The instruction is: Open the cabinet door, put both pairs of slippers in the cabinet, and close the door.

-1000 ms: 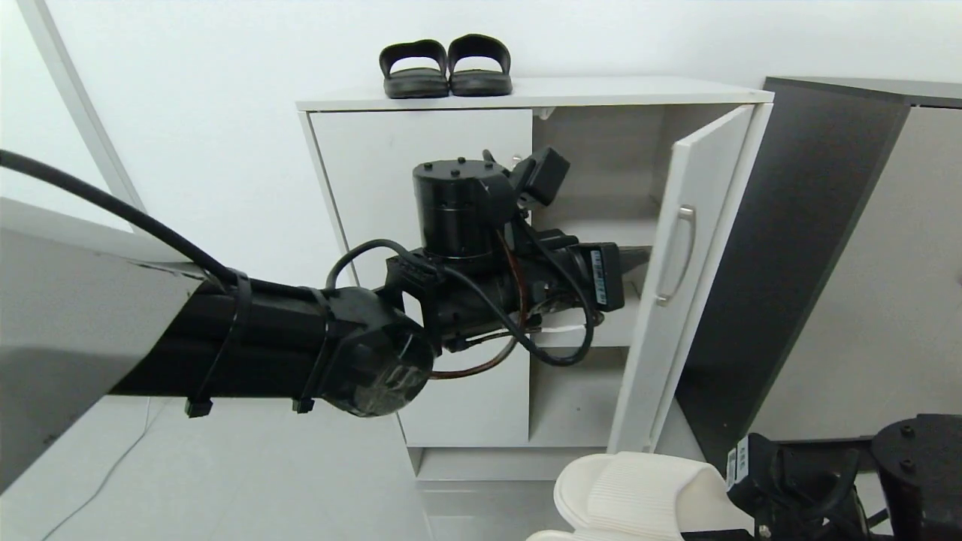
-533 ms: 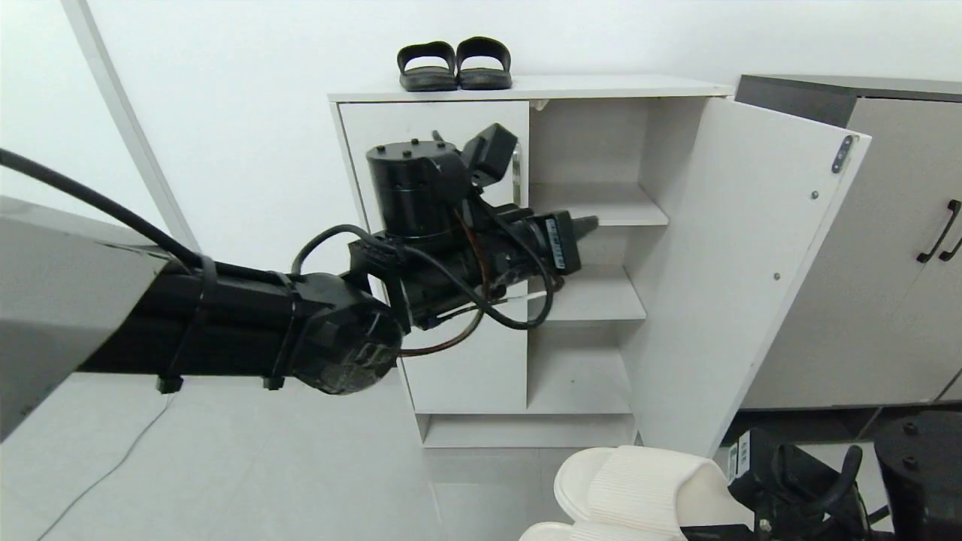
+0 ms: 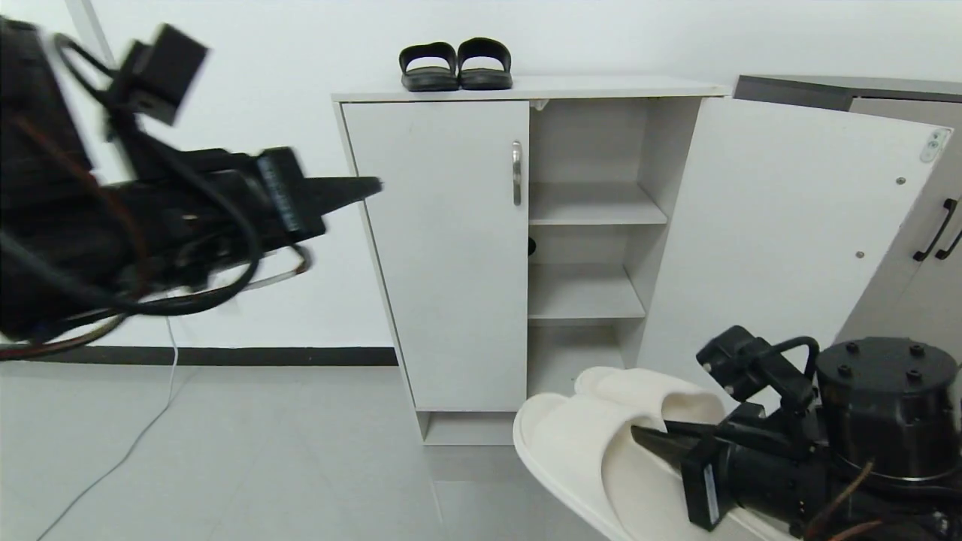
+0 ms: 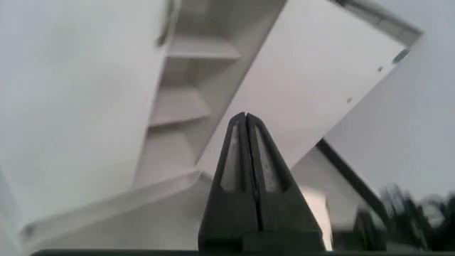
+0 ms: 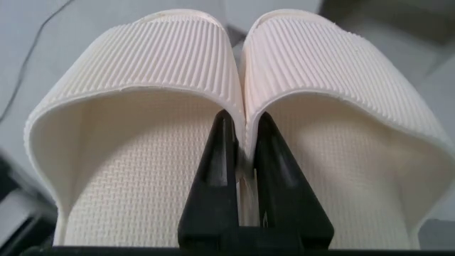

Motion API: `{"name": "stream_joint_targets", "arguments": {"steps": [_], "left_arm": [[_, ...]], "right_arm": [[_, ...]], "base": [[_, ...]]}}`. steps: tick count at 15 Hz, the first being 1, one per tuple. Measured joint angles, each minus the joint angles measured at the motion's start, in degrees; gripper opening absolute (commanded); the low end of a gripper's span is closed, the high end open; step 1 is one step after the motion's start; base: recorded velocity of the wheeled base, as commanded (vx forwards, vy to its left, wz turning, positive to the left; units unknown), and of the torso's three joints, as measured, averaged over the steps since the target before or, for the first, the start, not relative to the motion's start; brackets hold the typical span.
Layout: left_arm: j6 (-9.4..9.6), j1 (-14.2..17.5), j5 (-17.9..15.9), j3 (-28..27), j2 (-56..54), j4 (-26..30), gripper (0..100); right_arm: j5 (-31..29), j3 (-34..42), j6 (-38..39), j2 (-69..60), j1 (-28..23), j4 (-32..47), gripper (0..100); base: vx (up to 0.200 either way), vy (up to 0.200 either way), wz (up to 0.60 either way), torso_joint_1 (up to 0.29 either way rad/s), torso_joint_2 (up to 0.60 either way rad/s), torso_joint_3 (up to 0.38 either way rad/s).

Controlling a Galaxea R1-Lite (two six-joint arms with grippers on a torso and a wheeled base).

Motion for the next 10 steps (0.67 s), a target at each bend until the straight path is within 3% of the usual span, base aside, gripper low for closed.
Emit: {"name": "stream_joint_targets", "arguments": {"steps": [4,7,8,10], "left_arm": [[2.93,5.3,4.6,10.3,-28.1,20.1,0],[5.06,8.1,13.5,20.1,-46.3,29.6,0],[6.30,9.8,15.2,24.2,-51.0,31.3,0],[11.20,16.6,17.2,32.0,-58.7,32.3,0]], "right_arm": [[-11.2,-6.1,1.7,6.1,-0.1,0.0,0],[-19.1,-10.7,3.9,9.6,-0.8,0.1,0],[-21.1,-11.6,4.0,10.4,-0.8,0.0,0],[-21.6,-12.3,4.1,11.7,-1.1,-0.1,0]], "base": [[0.000,0.000,0.00,0.000,0.00,0.000],[0.000,0.000,0.00,0.000,0.00,0.000],[0.000,0.000,0.00,0.000,0.00,0.000],[0.000,0.000,0.00,0.000,0.00,0.000]]}}
